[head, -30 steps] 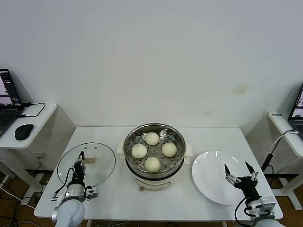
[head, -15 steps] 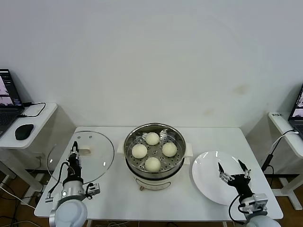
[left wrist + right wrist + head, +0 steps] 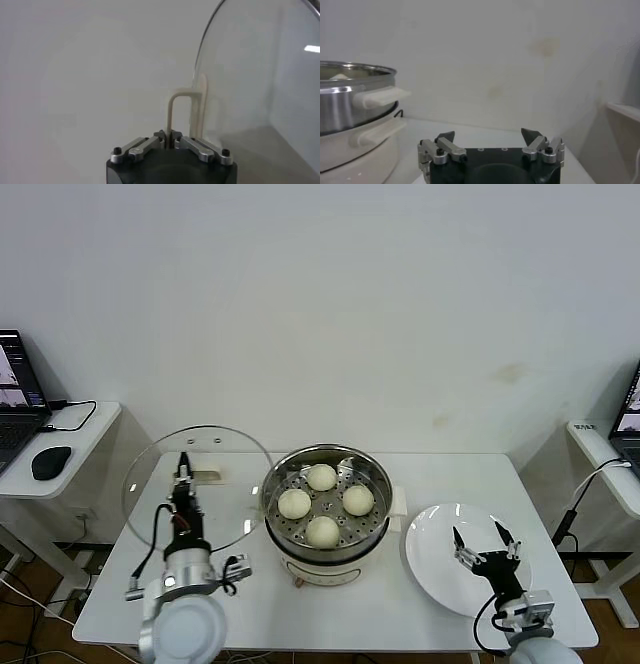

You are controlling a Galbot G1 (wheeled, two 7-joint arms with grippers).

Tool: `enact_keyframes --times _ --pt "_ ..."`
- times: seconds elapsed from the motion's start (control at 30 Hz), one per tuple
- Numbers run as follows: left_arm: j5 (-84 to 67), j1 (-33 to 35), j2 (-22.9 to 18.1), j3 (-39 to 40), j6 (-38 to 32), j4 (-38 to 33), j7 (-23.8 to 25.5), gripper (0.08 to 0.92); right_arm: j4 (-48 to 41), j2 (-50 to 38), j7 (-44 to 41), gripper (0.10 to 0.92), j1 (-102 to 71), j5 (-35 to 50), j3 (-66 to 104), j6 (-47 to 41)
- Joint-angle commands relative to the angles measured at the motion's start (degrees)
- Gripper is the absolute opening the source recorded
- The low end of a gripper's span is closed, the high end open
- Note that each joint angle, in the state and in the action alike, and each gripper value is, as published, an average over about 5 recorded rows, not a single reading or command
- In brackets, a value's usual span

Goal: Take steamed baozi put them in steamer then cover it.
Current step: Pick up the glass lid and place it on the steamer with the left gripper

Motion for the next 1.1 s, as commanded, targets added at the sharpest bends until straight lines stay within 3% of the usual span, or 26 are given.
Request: enact_keyframes --times 0.03,0.43,0.7,1.1 --pt "5.61 -6.39 -5.98 14.12 1.71 1.49 4.91 0.142 0.14 2.44 0.20 0.823 -0.45 -1.72 0.46 -0.51" --pt "6.65 -15.92 -14.93 23.47 2.97 12.21 9.51 0.142 0.11 4.32 0.21 0.822 -1.58 -3.65 1.20 -0.50" --pt "6.17 -17.54 -15.30 25.68 3.17 15.63 10.29 0.142 0.11 4.54 0.24 0.823 -1.52 -3.83 1.50 -0.98" --pt "5.58 -18.48 -15.45 22.18 3.28 19.84 11.33 0.141 -0.67 4.96 -0.43 0.823 -0.86 -4.68 1.10 -1.13"
